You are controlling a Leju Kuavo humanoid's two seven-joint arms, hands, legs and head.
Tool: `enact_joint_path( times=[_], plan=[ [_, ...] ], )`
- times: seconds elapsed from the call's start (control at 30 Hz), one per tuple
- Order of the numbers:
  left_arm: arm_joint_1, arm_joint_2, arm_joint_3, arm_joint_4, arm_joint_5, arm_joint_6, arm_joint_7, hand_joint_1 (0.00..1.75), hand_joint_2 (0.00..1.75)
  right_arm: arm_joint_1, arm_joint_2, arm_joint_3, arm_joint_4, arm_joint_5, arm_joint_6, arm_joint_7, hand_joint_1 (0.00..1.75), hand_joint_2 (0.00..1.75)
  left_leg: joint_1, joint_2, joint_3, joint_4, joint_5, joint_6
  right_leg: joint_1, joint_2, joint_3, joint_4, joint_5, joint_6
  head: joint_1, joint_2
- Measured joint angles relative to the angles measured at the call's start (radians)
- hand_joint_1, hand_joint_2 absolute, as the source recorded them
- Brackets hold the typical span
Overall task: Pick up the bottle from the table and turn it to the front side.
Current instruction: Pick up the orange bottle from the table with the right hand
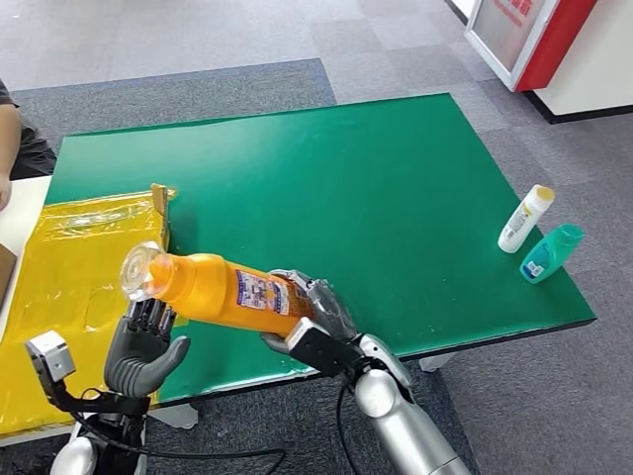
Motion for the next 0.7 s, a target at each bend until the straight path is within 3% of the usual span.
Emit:
enact_joint_path(
  times=[0.13,0.3,0.33,0.43,0.47,0.7],
  plan=[
    [-0.038,0.03,-0.102,-0.002,0.004,0.001,0.004,0.0,1.75,-0.017,0.015,0.005,0.088,0.033,-0.039,-0.008,1.75,1.75,0.0,0.0,0.0,0.0,0.0,0.0,0.0,0.0,0.0,0.0,0.0,0.0,0.0,0.0],
    [-0.061,0.054,-0.172,-0.012,-0.004,0.008,0.005,0.02,1.75,-0.038,0.019,0.005,0.158,0.05,-0.06,-0.013,1.75,1.75,0.0,0.0,0.0,0.0,0.0,0.0,0.0,0.0,0.0,0.0,0.0,0.0,0.0,0.0],
    [-0.065,0.058,-0.182,-0.015,-0.005,0.011,0.005,0.24,1.75,-0.039,0.019,0.005,0.168,0.055,-0.063,-0.015,1.75,1.75,0.0,0.0,0.0,0.0,0.0,0.0,0.0,0.0,0.0,0.0,0.0,0.0,0.0,0.0],
    [-0.075,0.067,-0.204,-0.021,-0.01,0.022,0.005,1.48,1.75,-0.04,0.021,0.005,0.193,0.069,-0.069,-0.018,1.75,1.75,0.0,0.0,0.0,0.0,0.0,0.0,0.0,0.0,0.0,0.0,0.0,0.0,0.0,0.0],
    [-0.077,0.07,-0.209,-0.023,-0.014,0.027,0.005,1.7,1.75,-0.04,0.022,0.005,0.201,0.072,-0.07,-0.018,1.75,1.75,0.0,0.0,0.0,0.0,0.0,0.0,0.0,0.0,0.0,0.0,0.0,0.0,0.0,0.0],
    [-0.089,0.083,-0.231,-0.041,-0.05,0.055,-0.006,1.75,1.75,-0.039,0.028,0.005,0.242,0.084,-0.071,-0.019,1.75,1.75,0.0,0.0,0.0,0.0,0.0,0.0,0.0,0.0,0.0,0.0,0.0,0.0,0.0,0.0]
  ],
)
